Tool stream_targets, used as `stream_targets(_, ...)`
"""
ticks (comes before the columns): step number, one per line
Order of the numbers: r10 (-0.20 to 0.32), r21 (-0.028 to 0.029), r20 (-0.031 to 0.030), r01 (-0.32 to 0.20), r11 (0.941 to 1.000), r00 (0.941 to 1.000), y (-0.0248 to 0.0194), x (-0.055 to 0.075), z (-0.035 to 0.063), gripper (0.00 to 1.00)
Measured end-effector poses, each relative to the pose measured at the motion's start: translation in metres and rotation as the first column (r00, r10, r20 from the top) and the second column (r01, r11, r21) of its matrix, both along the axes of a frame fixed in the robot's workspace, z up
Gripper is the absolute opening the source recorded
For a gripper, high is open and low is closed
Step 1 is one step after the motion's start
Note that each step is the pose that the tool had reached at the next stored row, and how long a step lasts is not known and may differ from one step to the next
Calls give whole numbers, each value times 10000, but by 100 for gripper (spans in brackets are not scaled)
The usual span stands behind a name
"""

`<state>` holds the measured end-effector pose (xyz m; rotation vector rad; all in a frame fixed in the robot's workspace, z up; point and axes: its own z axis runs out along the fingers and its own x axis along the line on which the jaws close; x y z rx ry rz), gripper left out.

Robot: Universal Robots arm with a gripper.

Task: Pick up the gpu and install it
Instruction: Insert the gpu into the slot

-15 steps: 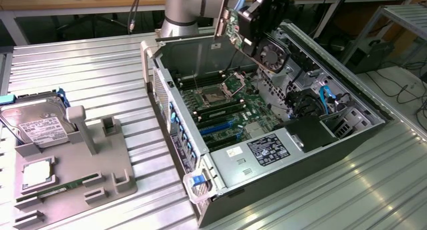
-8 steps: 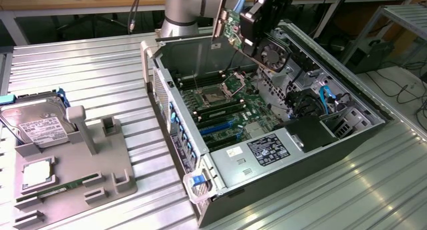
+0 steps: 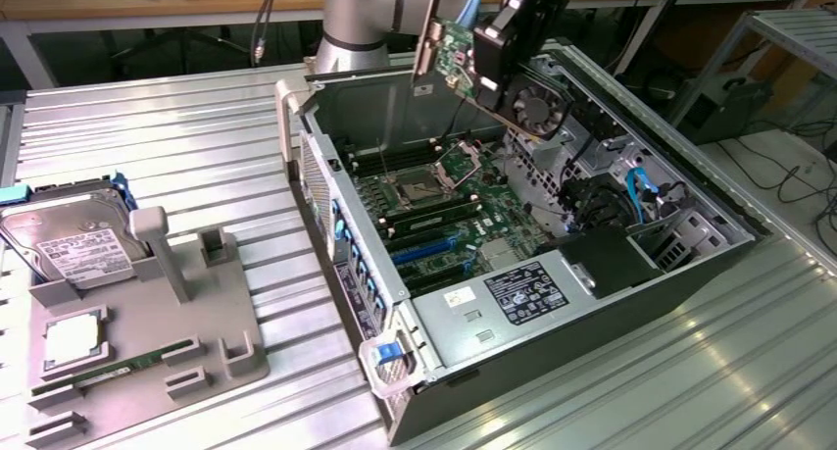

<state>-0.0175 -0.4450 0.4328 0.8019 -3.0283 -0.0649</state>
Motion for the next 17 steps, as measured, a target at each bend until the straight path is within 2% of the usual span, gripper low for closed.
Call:
stream_targets(5,531,0,0,-531,9986,9986,0,0,0,28)
stream_targets(9,988,0,0,-988,9951,9951,0,0,0,28)
stream_targets(17,1893,0,0,-1893,9819,9819,0,0,0,28)
